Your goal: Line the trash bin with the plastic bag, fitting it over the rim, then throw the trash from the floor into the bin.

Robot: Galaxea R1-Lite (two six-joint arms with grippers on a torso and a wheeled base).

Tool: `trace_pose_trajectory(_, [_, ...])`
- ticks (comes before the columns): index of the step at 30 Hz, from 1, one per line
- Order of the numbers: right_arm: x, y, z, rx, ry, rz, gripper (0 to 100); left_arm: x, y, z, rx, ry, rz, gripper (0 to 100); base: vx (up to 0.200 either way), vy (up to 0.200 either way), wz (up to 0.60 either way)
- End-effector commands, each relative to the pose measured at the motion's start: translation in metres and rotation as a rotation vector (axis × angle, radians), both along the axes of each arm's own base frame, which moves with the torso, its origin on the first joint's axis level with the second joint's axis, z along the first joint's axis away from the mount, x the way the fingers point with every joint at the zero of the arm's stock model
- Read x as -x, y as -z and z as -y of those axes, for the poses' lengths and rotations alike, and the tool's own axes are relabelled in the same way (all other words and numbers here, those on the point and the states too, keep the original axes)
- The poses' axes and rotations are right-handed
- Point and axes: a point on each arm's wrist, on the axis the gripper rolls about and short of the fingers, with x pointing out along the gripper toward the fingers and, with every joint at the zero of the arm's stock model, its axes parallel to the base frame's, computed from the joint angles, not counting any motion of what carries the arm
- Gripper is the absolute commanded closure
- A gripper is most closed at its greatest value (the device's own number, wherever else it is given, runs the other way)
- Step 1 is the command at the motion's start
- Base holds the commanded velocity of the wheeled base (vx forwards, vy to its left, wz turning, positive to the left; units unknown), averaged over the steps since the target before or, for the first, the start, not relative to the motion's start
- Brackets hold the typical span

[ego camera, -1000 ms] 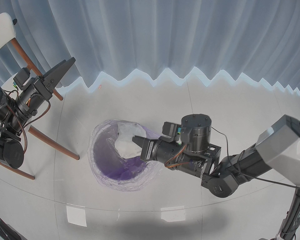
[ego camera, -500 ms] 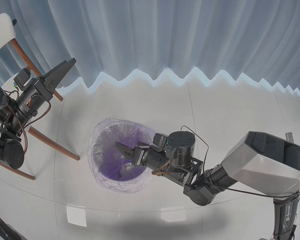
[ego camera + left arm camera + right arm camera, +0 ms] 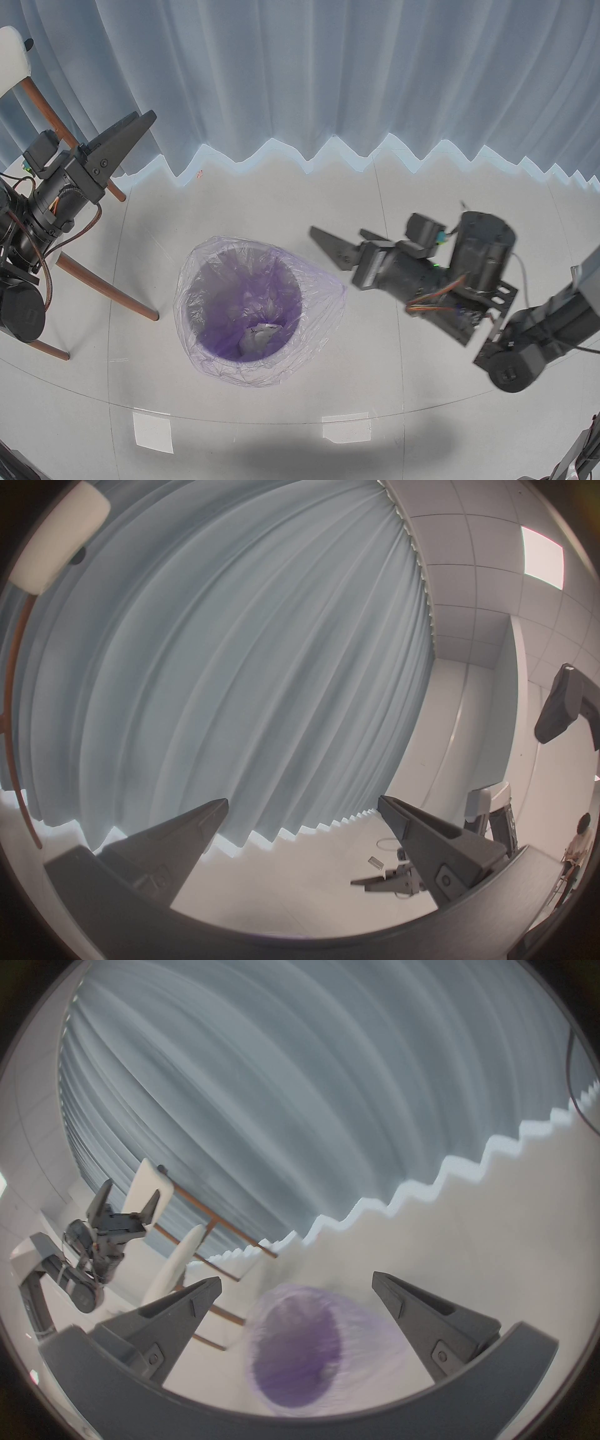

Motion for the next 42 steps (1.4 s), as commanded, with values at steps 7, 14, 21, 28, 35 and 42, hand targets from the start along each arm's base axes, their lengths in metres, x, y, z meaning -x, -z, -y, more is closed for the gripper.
trace_pose_trajectory(7, [0.170, -0.052, 0.213, 0.288, 0.647, 0.165, 0, 0.182, -0.026, -0.019, -0.008, -0.043, -0.043, 0, 0.000, 0.000, 0.00])
trace_pose_trajectory(14, [0.264, -0.013, 0.230, 0.327, 0.773, 0.230, 0, 0.290, 0.067, -0.018, -0.019, -0.051, -0.132, 0, 0.000, 0.000, 0.00])
trace_pose_trajectory(21, [0.287, 0.080, 0.227, 0.491, 0.669, 0.273, 0, 0.312, 0.132, -0.019, -0.119, -0.121, -0.094, 0, 0.000, 0.000, 0.00])
trace_pose_trajectory(28, [0.288, 0.095, 0.229, 0.369, 0.735, 0.071, 0, 0.284, 0.194, -0.032, -0.267, -0.817, -0.368, 0, 0.000, 0.000, 0.00])
trace_pose_trajectory(35, [0.288, 0.095, 0.229, 0.382, 0.712, 0.090, 0, 0.284, 0.199, -0.034, -0.232, -0.879, -0.446, 0, 0.000, 0.000, 0.00])
trace_pose_trajectory(42, [0.288, 0.095, 0.229, 0.387, 0.696, 0.094, 0, 0.282, 0.200, -0.034, -0.250, -0.853, -0.480, 0, 0.000, 0.000, 0.00])
